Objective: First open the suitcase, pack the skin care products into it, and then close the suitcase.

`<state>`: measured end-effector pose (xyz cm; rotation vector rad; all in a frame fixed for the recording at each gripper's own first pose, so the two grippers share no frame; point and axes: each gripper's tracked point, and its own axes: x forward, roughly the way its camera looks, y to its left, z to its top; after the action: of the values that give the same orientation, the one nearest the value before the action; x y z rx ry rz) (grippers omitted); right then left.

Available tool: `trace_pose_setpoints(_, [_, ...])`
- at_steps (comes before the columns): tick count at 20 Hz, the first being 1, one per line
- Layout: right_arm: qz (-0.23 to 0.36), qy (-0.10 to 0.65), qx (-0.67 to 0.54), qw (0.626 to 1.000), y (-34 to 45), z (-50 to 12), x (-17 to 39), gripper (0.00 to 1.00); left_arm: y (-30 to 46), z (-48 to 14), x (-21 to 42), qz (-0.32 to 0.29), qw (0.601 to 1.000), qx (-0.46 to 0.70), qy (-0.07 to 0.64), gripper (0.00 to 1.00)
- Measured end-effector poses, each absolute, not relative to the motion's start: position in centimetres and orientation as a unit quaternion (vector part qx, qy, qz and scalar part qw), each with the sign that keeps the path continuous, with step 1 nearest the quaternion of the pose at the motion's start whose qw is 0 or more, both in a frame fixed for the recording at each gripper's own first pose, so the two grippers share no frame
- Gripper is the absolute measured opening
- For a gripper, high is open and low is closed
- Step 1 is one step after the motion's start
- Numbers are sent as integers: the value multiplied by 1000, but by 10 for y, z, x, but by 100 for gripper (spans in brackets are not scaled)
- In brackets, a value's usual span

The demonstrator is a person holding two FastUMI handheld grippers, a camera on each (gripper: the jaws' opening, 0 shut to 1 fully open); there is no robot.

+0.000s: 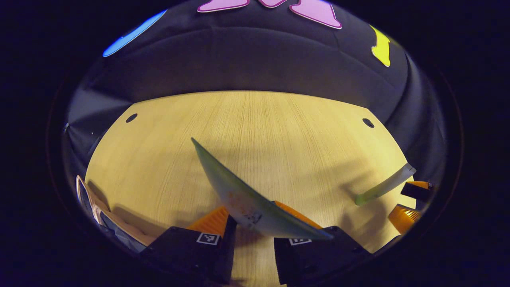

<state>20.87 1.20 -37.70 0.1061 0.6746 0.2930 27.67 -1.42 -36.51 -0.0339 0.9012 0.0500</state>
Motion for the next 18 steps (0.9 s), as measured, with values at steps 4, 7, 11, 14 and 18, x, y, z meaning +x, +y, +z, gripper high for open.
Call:
trace_pose_setpoints(4, [109, 331, 41, 936, 14, -403, 235, 98, -3, -332, 256, 65, 909, -42, 410, 51])
trace_pose_setpoints(7, [114, 337, 65, 932, 28, -423, 250, 89, -5, -291, 239, 65, 923, -47, 377, 50])
trace_pose_setpoints(11, [117, 335, 69, 932, 29, -414, 249, 36, 11, -254, 209, 67, 927, -48, 366, 50])
trace_pose_setpoints(14, [134, 321, 63, 935, 25, -388, 232, 30, 54, -243, 164, 94, 914, -35, 394, 50])
trace_pose_setpoints(18, [178, 301, 36, 936, 33, -339, 168, 30, 123, -244, 87, 124, 880, 23, 457, 50])
